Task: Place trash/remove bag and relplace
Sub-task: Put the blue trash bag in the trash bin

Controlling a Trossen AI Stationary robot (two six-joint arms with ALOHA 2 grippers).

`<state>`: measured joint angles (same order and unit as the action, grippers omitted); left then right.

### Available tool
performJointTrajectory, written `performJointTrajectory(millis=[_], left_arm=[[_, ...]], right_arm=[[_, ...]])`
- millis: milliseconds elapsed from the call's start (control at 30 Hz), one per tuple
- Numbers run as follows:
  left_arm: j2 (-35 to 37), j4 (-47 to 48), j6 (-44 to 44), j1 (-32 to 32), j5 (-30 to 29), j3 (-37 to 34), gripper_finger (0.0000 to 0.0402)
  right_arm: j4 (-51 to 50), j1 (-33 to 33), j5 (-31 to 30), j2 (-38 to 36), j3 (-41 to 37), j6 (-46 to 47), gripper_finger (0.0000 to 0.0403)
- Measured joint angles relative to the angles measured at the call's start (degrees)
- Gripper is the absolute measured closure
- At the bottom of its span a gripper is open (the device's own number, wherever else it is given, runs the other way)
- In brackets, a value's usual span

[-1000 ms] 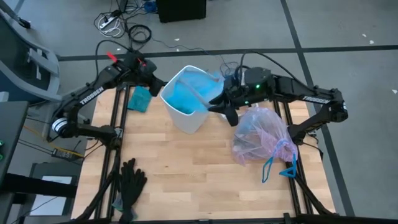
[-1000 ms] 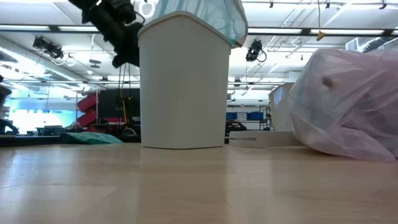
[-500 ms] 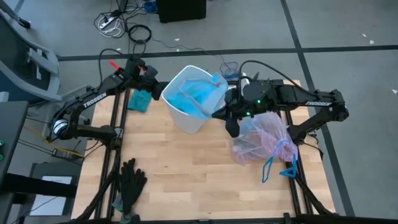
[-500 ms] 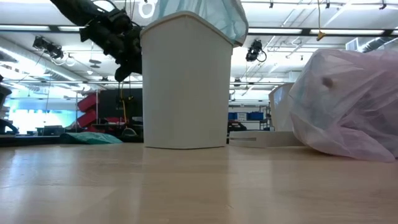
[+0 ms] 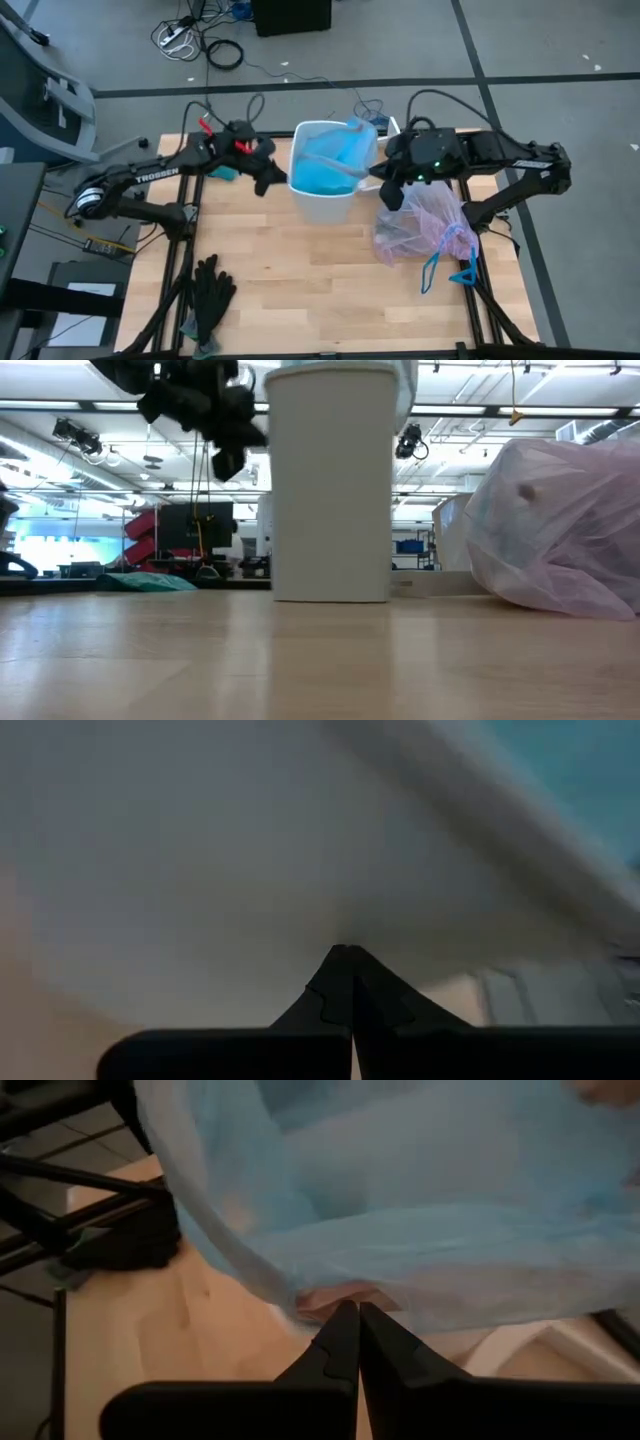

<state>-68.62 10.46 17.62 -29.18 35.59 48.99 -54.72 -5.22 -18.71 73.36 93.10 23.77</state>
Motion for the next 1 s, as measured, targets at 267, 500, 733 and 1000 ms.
performJointTrajectory(millis=[267, 500, 733, 1000], left_arm=[[1.5, -7.7, 6.1, 7.8, 2.2, -0.1, 0.0401], [10.1, -9.9, 11.3, 7.5, -4.2, 0.0, 0.0401], [15.6, -27.0, 17.8, 7.6, -8.7, 0.1, 0.0401], [11.5, -27.6, 18.6, 9.5, -11.8, 3.6, 0.0401]], right_arm=[[-5.2, 3.7, -0.1, -4.0, 0.0, -1.8, 0.0402], [-9.6, 4.0, 2.7, -8.3, 0.0, 1.9, 0.0402], [-4.0, 3.3, 3.9, -10.0, 0.0, -4.2, 0.0403], [2.9, 7.4, 10.9, -3.4, 0.1, -12.7, 0.0403]])
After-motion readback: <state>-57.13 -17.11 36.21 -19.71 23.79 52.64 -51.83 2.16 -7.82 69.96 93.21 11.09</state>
